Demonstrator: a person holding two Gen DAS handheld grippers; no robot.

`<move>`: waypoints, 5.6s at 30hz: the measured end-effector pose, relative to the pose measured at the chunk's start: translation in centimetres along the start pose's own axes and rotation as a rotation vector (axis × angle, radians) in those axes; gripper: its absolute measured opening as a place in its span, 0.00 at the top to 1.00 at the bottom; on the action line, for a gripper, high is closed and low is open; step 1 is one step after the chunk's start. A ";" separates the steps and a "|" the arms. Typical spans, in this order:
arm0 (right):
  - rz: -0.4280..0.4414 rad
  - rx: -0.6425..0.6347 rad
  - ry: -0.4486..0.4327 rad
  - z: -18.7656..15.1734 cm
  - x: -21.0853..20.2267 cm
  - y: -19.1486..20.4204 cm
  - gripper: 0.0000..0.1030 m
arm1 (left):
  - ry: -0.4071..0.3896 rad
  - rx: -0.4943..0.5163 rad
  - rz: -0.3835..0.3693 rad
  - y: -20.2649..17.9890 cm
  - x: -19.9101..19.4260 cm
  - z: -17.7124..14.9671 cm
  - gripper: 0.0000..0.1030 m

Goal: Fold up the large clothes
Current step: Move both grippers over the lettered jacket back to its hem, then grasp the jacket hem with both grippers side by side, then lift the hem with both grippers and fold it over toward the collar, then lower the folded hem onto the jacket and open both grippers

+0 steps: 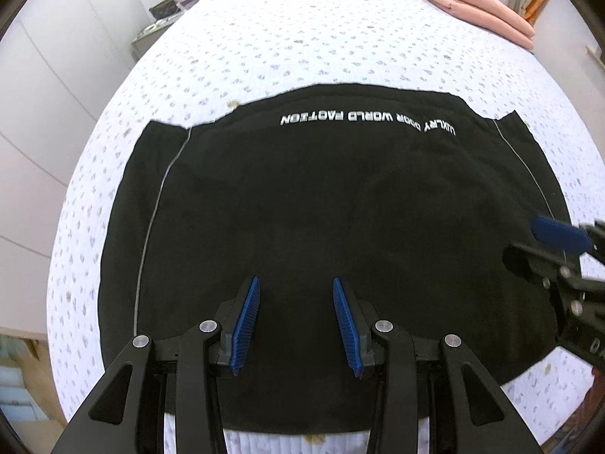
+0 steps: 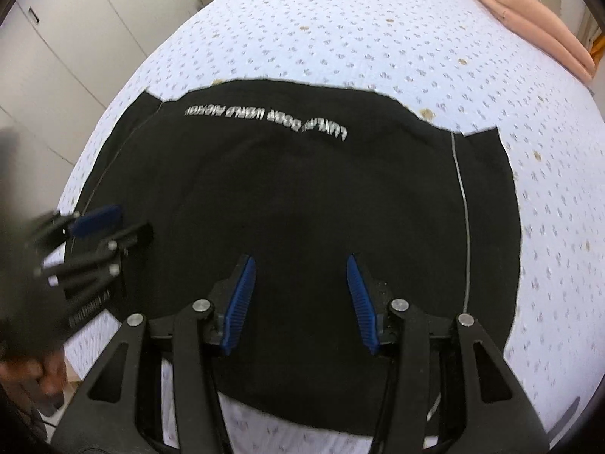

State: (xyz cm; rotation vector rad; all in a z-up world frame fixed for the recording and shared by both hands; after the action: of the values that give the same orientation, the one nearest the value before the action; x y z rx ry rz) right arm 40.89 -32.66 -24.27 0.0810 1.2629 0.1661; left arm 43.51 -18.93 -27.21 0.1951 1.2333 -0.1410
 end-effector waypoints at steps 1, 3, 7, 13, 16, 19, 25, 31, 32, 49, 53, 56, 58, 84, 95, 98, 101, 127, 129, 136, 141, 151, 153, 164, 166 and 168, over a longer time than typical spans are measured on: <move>0.006 0.000 0.005 -0.4 0.0 0.1 0.53 | 0.005 -0.005 -0.003 0.1 0.0 -0.3 0.59; 0.006 -0.001 0.019 -1.1 0.4 0.0 0.53 | 0.008 -0.010 0.001 0.3 0.2 -0.7 0.59; -0.021 0.016 0.108 -3.0 4.6 -0.7 0.53 | 0.031 -0.025 -0.003 -0.1 1.9 -1.9 0.53; -0.010 0.029 0.089 -2.9 6.3 -0.9 0.53 | 0.049 -0.089 -0.080 0.6 4.0 -2.3 0.50; 0.025 0.058 0.082 -2.8 5.6 -1.1 0.52 | 0.022 -0.077 -0.117 0.7 3.2 -2.2 0.50; 0.022 0.081 0.045 -2.0 3.6 -2.4 0.51 | -0.012 -0.077 -0.117 3.0 1.6 -1.9 0.50; -0.052 0.258 -0.075 -0.1 0.0 -11.0 0.20 | -0.109 -0.225 -0.023 12.8 -0.8 0.6 0.44; -0.035 0.394 -0.030 -1.0 2.7 -17.0 0.20 | -0.039 -0.325 -0.183 17.2 2.0 0.9 0.42; -0.020 0.413 -0.025 -0.9 3.3 -17.1 0.20 | -0.020 -0.361 -0.269 17.4 2.6 0.7 0.42; 0.389 0.425 0.143 -0.1 9.0 -15.5 0.07 | 0.135 -0.519 -0.658 18.6 9.0 -0.3 0.28; 0.396 0.331 0.168 0.3 10.3 -13.6 0.00 | 0.173 -0.491 -0.738 16.9 10.6 0.0 0.25; 0.437 0.330 0.142 1.2 10.4 -13.3 0.00 | 0.200 -0.514 -0.832 15.5 11.5 0.7 0.25; 0.460 0.337 0.120 1.6 10.6 -13.3 0.00 | 0.206 -0.509 -0.880 14.7 11.7 1.1 0.24; 0.460 0.069 -0.365 -1.1 -10.7 -5.2 0.73 | -0.439 -0.237 -0.854 10.5 -16.0 1.5 0.79; 0.386 0.073 -0.425 -6.4 -17.0 -2.3 0.73 | -0.587 -0.174 -0.868 10.6 -26.9 -9.1 0.79; 0.356 0.095 -0.366 -8.8 -17.0 -0.9 0.73 | -0.529 -0.193 -0.855 10.4 -26.5 -11.7 0.79; 0.355 0.130 -0.287 -11.3 -15.3 -0.2 0.73 | -0.452 -0.234 -0.869 10.5 -24.2 -14.7 0.79; 0.083 0.506 -0.064 -22.2 -1.7 -12.7 0.24 | -0.118 -0.513 -0.722 19.7 -2.4 -23.3 0.60; -0.022 0.447 -0.098 -22.7 -4.2 -13.6 0.24 | -0.174 -0.481 -0.656 21.0 -5.0 -22.8 0.57; -0.011 0.284 -0.194 -19.7 -8.7 -0.9 0.24 | -0.267 -0.297 -0.570 16.8 -13.3 -22.7 0.50; -0.137 0.180 -0.094 -21.9 -5.0 3.1 0.26 | -0.204 -0.080 -0.367 7.9 -10.7 -24.5 0.50; -0.152 0.261 0.042 -25.5 0.7 1.5 0.23 | -0.054 -0.056 -0.238 5.1 -4.1 -27.1 0.48; -0.145 0.283 0.046 -25.6 -0.1 1.6 0.23 | -0.038 -0.061 -0.234 5.4 -4.4 -26.9 0.47; -0.144 0.381 -0.144 -26.0 -13.3 2.6 0.21 | -0.223 -0.055 -0.116 7.2 -17.4 -25.8 0.47; -0.162 0.373 -0.189 -25.8 -16.2 3.4 0.20 | -0.270 -0.051 -0.107 7.0 -20.4 -25.5 0.46; -0.161 0.368 -0.224 -25.5 -18.3 4.2 0.17 | -0.314 -0.044 -0.092 6.5 -23.2 -24.9 0.43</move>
State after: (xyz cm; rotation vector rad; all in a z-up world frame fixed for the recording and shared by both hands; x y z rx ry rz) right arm 10.90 -32.38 -14.11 0.3052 1.0582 -0.2119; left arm 14.40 -7.00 -12.74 0.0735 0.9318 -0.2155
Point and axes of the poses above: each gripper's, at about its wrist camera, not at the fingertips, and x roughly the way its jaws point, y to its left, z to its top, the point moved 10 cm from there along x, roughly the way its jaws point, and after that the axes turned 2 degrees about y, right-handed, at the moved point
